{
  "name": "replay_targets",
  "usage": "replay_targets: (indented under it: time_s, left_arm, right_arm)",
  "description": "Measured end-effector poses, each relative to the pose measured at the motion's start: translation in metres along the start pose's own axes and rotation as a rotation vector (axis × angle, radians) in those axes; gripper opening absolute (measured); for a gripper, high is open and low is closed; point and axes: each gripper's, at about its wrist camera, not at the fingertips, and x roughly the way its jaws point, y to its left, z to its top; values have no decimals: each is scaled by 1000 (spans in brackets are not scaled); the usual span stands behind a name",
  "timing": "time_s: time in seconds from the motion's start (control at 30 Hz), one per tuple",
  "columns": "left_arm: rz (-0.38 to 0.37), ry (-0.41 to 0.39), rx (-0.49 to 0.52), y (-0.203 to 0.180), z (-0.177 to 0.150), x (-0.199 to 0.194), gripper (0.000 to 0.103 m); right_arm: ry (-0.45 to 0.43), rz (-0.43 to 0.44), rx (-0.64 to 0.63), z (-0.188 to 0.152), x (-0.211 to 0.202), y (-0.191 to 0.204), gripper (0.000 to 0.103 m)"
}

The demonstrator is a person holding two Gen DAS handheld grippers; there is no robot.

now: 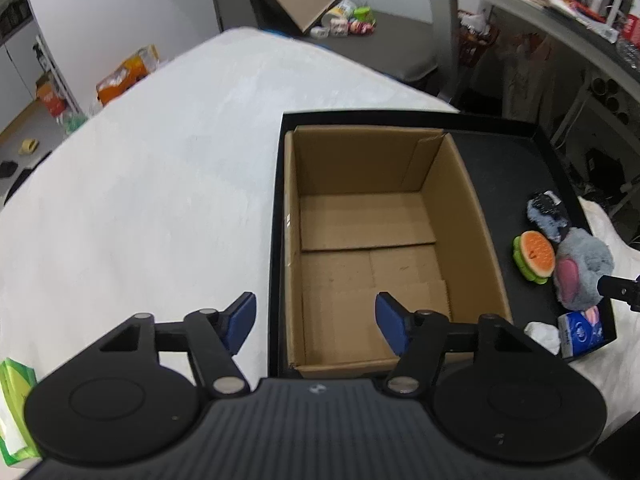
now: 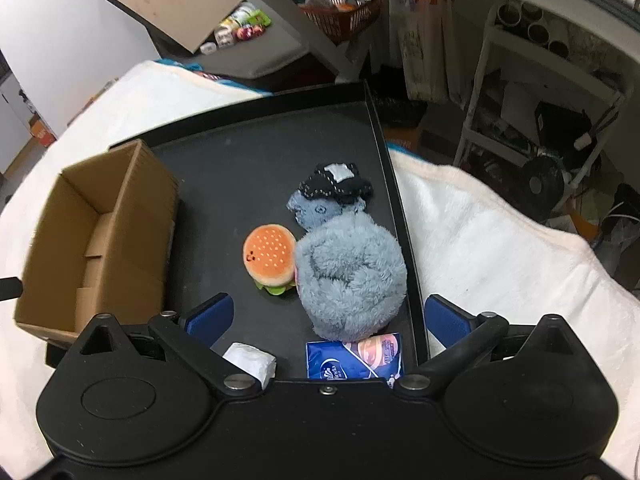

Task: Organize soft objects
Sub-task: 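Move the right gripper to the grey fluffy plush and grasp it, then carry the grey plush with the right gripper into the cardboard box and release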

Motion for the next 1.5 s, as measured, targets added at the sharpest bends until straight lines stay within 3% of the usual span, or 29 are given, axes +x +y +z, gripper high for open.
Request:
replay_targets:
  time_s: [0.67,0.77,0.83,0.97,1.5]
  left_arm:
    - [33,111,-67,20,-3,47,38]
    - [35,112,-78,23,-2,51,29]
    - [18,113,-99,25,0,51,22]
    - [-8,104,-129,26,0,50,12]
    - [-45,85,-125,23,-7,39,10]
  right_arm:
    - [57,-76,-57,1,49,7,101]
    - [69,-67,-60,1,53,7,87]
    - [63,-81,-56,2,53,6,71]
    - [61,-61,-32,4,48,1,65]
    - [-2,16,-39,16,7,25,64]
